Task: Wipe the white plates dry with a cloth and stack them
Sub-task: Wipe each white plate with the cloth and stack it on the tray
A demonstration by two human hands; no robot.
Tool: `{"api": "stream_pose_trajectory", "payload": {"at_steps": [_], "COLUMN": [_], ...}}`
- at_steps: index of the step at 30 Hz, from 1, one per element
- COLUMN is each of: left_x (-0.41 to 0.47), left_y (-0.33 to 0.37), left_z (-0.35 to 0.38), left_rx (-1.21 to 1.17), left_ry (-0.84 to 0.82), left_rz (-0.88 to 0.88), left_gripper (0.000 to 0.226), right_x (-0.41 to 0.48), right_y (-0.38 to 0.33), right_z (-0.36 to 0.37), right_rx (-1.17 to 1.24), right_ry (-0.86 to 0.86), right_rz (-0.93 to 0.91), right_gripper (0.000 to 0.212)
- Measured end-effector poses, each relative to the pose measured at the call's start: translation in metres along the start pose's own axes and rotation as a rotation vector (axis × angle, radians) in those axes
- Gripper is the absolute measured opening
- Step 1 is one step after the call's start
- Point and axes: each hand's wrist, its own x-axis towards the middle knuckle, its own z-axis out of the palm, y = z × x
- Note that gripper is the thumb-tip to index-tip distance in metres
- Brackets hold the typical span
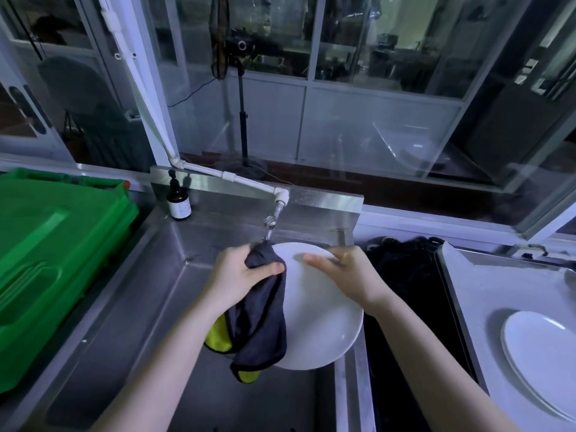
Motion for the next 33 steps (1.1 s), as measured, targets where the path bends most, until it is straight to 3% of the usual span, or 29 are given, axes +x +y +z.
{"api": "stream_pose_trajectory", "payload": {"at_steps": [3,5,7,9,12,16,18,21,23,25,28,30,33], "left_x": [-0.012,-0.022,-0.027,-0.027,-0.020,-0.002,0.002,0.001,-0.001,-0.004,-0.015,-0.020,-0.017], "left_y": [-0.019,-0.023,-0.025,-0.027,-0.023,-0.004,0.008,0.010,0.001,-0.010,-0.016,-0.013,-0.014], "left_z": [0.014,0.029,0.039,0.037,0.019,0.000,0.001,0.010,0.012,0.014,0.028,0.038,0.035], "left_rx": [-0.256,-0.464,-0.560,-0.587,-0.479,-0.055,0.034,0.055,0.053,-0.046,-0.423,-0.523,-0.546], "left_ry": [0.258,0.410,0.465,0.462,0.390,0.088,-0.064,-0.124,-0.089,0.005,0.289,0.426,0.416], "left_rz": [-0.269,-0.544,-0.730,-0.704,-0.454,-0.089,0.025,0.073,0.056,-0.043,-0.330,-0.478,-0.489], "left_gripper": [0.023,0.028,0.032,0.027,0.020,0.036,0.039,0.032,0.022,0.019,0.022,0.022,0.022], "right_x": [-0.011,-0.015,-0.019,-0.021,-0.013,0.004,0.008,0.004,-0.003,-0.008,-0.014,-0.017,-0.022], "right_y": [0.011,0.018,0.023,0.022,0.019,0.000,0.000,0.007,0.009,0.014,0.023,0.027,0.027], "right_z": [0.017,0.037,0.053,0.049,0.011,-0.021,-0.015,-0.005,-0.007,-0.009,0.009,0.028,0.029], "right_rx": [0.398,0.708,0.791,0.724,0.473,0.082,-0.088,-0.183,-0.107,0.099,0.508,0.701,0.679], "right_ry": [0.284,0.491,0.556,0.470,0.288,-0.077,-0.182,-0.148,-0.090,0.029,0.359,0.530,0.457], "right_rz": [0.219,0.407,0.482,0.425,0.200,-0.029,-0.067,-0.084,-0.035,0.079,0.277,0.391,0.356], "right_gripper": [0.039,0.033,0.028,0.023,0.025,0.035,0.053,0.082,0.084,0.071,0.038,0.029,0.026]}}
